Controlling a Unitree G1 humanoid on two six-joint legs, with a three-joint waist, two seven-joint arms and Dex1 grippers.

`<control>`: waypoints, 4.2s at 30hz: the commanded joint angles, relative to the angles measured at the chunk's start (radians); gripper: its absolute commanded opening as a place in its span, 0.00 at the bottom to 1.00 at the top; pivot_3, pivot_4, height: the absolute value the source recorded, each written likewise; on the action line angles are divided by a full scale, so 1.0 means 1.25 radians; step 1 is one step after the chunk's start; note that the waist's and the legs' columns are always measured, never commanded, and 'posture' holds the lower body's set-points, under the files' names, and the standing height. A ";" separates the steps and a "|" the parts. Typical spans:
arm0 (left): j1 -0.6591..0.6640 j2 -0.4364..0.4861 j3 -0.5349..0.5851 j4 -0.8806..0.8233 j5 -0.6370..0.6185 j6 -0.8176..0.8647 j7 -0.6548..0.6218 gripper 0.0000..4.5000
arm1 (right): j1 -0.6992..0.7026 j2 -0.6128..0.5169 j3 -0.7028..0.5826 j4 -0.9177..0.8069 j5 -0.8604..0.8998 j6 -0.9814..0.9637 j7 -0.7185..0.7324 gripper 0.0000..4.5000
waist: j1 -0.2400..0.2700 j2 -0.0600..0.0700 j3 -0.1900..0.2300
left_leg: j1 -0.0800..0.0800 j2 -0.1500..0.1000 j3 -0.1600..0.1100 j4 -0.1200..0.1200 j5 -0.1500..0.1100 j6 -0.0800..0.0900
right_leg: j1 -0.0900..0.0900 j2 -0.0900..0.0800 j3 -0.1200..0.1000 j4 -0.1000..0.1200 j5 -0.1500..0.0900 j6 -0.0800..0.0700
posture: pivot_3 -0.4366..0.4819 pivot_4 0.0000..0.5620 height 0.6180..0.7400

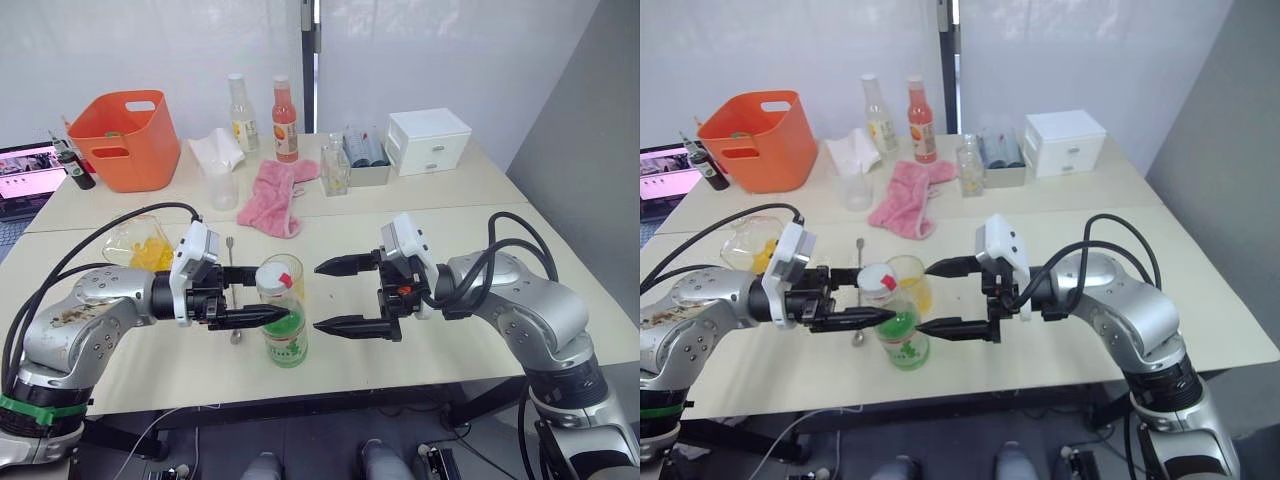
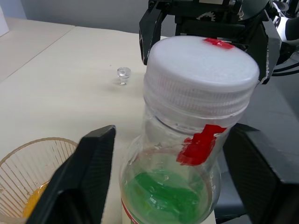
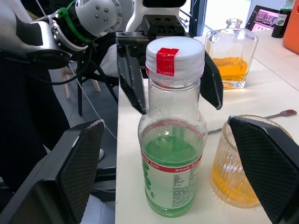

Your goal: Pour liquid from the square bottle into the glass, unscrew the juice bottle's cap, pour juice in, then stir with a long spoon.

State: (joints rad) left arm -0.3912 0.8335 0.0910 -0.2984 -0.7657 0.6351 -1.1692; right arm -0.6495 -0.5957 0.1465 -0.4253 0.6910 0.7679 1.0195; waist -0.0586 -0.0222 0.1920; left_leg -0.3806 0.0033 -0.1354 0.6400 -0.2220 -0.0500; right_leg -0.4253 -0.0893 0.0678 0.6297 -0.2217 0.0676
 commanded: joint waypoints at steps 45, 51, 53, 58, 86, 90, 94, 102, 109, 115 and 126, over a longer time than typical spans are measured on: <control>0.035 -0.070 -0.027 0.026 0.103 -0.190 -0.033 0.31 | -0.156 0.129 0.059 -0.014 -0.009 0.085 -0.185 0.65 | 0.012 0.000 0.000 | 0.001 0.000 0.000 0.000 0.000 0.000 | 0.001 0.000 0.000 0.000 0.000 0.000 | 0.48 0.27 0.99; 0.046 -0.067 -0.027 0.023 0.101 -0.193 -0.030 0.31 | -0.157 0.131 0.056 -0.010 -0.005 0.088 -0.184 0.37 | 0.012 0.000 0.000 | 0.001 0.000 0.000 0.000 0.000 0.000 | 0.001 0.000 0.000 0.000 0.000 0.000 | 0.48 0.27 0.99; 0.048 -0.066 -0.027 0.021 0.100 -0.193 -0.028 0.31 | -0.157 0.131 0.057 -0.010 -0.004 0.087 -0.180 0.37 | 0.012 0.000 0.000 | 0.001 0.000 0.000 0.000 0.000 0.000 | 0.001 0.000 0.000 0.000 0.000 0.000 | 0.48 0.27 0.99; 0.047 -0.063 -0.028 0.023 0.100 -0.197 -0.031 0.31 | -0.189 0.115 0.090 0.039 -0.008 0.035 -0.050 0.37 | 0.012 0.000 0.000 | 0.002 0.000 0.000 0.000 0.000 0.000 | 0.001 0.000 0.000 0.000 0.000 0.000 | 0.48 0.27 0.99; 0.067 -0.066 -0.034 -0.007 0.104 -0.207 -0.012 0.31 | -0.518 0.111 0.213 0.628 0.109 -0.247 0.474 1.00 | 0.007 0.000 0.000 | 0.002 0.000 0.000 0.000 0.000 0.000 | 0.001 0.000 0.000 0.000 0.003 -0.006 | 0.48 0.27 0.99; 0.066 -0.066 -0.035 -0.003 0.103 -0.207 -0.010 0.31 | -0.424 0.061 0.082 0.427 0.152 -0.139 0.344 1.00 | 0.012 0.000 0.000 | 0.001 0.000 0.000 0.000 0.000 0.000 | 0.001 0.000 0.000 0.000 0.003 -0.005 | 0.48 0.27 0.99; 0.063 -0.066 -0.036 0.002 0.101 -0.206 -0.012 0.31 | -0.312 0.031 0.016 0.211 0.142 -0.044 0.149 1.00 | 0.012 0.000 0.000 | 0.001 0.000 0.000 0.000 0.000 0.000 | 0.001 0.000 0.000 0.000 0.003 -0.005 | 0.48 0.27 0.99; 0.023 -0.065 -0.042 0.048 0.103 -0.205 -0.033 0.31 | -0.147 0.057 -0.069 -0.077 0.150 0.192 -0.311 1.00 | 0.012 0.000 0.000 | 0.001 0.000 0.000 0.000 0.000 0.000 | 0.001 0.000 0.000 0.001 0.000 0.000 | 0.48 0.27 0.99; -0.008 -0.067 -0.064 0.078 0.105 -0.200 -0.067 0.31 | -0.118 0.087 -0.059 -0.134 0.187 0.268 -0.401 1.00 | 0.012 0.000 0.000 | 0.001 0.000 0.000 0.001 0.000 0.000 | 0.001 0.000 0.000 0.000 0.000 0.000 | 0.48 0.27 0.99; -0.029 -0.080 -0.080 0.091 0.107 -0.202 -0.074 0.31 | -0.118 0.111 -0.039 -0.135 0.180 0.275 -0.430 1.00 | 0.013 0.000 0.000 | 0.001 0.000 0.000 0.001 0.000 0.000 | 0.001 0.000 0.000 0.000 0.000 0.000 | 0.48 0.27 0.99; -0.030 -0.081 -0.077 0.091 0.110 -0.204 -0.072 0.31 | -0.119 0.129 -0.008 -0.124 0.152 0.260 -0.433 0.82 | 0.013 0.000 0.000 | 0.001 0.000 0.000 0.001 0.000 0.000 | 0.001 0.000 0.000 0.000 0.000 0.000 | 0.48 0.27 0.99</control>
State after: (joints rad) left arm -0.4283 0.7335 0.0068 -0.1834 -0.6572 0.3760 -1.2668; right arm -0.7964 -0.4414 0.1470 -0.5592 0.8836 1.1178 0.4770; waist -0.0419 -0.0222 0.1918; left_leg -0.3793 0.0028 -0.1355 0.6407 -0.2221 -0.0495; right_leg -0.4238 -0.0896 0.0678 0.6296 -0.2215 0.0675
